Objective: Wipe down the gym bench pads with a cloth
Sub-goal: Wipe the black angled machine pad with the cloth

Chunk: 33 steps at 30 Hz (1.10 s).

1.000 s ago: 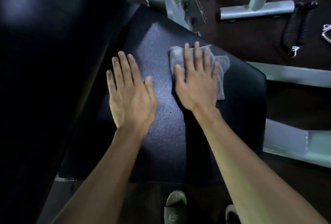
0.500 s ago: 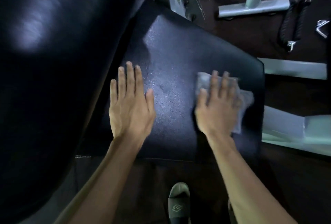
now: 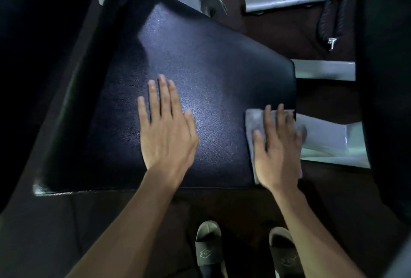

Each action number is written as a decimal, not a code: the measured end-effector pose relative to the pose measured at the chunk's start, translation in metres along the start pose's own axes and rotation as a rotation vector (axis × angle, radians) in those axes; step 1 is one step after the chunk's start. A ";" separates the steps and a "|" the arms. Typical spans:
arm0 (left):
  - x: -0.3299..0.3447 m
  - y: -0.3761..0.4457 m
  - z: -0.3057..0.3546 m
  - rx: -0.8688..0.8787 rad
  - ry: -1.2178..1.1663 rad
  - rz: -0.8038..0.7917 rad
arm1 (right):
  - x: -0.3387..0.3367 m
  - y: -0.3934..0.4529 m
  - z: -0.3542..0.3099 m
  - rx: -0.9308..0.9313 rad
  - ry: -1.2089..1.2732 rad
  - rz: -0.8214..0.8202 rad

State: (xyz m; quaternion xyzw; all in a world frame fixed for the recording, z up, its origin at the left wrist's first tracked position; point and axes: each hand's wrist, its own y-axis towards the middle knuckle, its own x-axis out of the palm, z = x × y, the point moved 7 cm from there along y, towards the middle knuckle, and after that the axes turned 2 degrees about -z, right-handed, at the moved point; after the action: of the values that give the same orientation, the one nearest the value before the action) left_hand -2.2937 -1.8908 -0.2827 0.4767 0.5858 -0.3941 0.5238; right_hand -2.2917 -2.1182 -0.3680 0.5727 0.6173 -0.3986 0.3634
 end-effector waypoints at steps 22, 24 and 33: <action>-0.003 -0.009 0.000 -0.010 -0.092 -0.091 | 0.001 -0.043 -0.054 -0.377 0.308 -0.062; -0.008 -0.017 0.001 0.010 -0.164 -0.153 | -0.012 -0.045 -0.053 -0.301 0.438 -0.057; -0.104 -0.091 -0.032 -0.125 -0.252 -0.425 | -0.127 -0.054 -0.129 -0.332 0.432 -0.297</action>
State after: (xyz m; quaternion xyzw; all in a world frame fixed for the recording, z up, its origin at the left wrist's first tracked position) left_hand -2.3901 -1.8965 -0.1789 0.2566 0.6260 -0.5145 0.5268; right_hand -2.3341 -2.0555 -0.1953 0.4803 0.8139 -0.2103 0.2502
